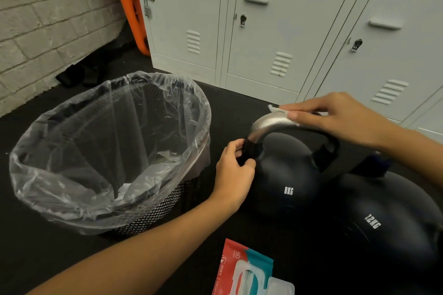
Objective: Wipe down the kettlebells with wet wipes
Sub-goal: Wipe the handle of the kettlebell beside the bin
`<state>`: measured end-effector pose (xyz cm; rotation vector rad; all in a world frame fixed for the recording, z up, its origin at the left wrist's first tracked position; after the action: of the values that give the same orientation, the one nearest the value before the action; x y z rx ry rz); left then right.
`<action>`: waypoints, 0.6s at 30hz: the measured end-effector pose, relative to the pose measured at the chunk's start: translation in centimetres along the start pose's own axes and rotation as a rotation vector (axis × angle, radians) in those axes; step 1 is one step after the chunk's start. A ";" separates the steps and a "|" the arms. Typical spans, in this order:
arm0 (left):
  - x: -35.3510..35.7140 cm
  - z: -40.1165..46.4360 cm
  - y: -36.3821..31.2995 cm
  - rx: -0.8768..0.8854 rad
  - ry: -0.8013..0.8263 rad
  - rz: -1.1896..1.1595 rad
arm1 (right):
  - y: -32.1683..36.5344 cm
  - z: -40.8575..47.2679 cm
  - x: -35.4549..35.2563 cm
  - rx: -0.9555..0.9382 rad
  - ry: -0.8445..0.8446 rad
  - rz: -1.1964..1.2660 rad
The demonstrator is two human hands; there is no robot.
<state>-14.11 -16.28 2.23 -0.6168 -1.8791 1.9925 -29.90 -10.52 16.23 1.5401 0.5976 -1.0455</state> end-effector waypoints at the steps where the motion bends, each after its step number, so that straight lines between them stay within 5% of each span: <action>1: 0.0 0.0 0.0 0.000 -0.004 -0.002 | -0.5 -0.6 -0.5 -0.020 -0.038 0.021; 11: 0.3 -0.2 0.1 0.009 -0.024 0.038 | 1.0 -2.7 0.9 -0.417 -0.215 -0.278; 15: 0.3 -0.2 -0.1 0.022 -0.033 0.049 | 3.8 -0.1 3.7 -0.424 -0.087 -0.394; 18: 0.3 -0.3 -0.2 0.032 -0.032 0.053 | 4.4 1.2 3.4 -0.281 -0.004 -0.262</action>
<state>-14.22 -15.85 2.44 -0.6354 -1.8643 2.0727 -25.02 -13.32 15.56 1.2356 0.9207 -1.1067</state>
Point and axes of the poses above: each hand's wrist, its own z-axis towards the middle knuckle, its own x-axis out of the palm, y = z × x, the point moved 8 cm from there along z, towards the middle knuckle, and after that the axes turned 9 degrees about x, right-handed, at the moved point
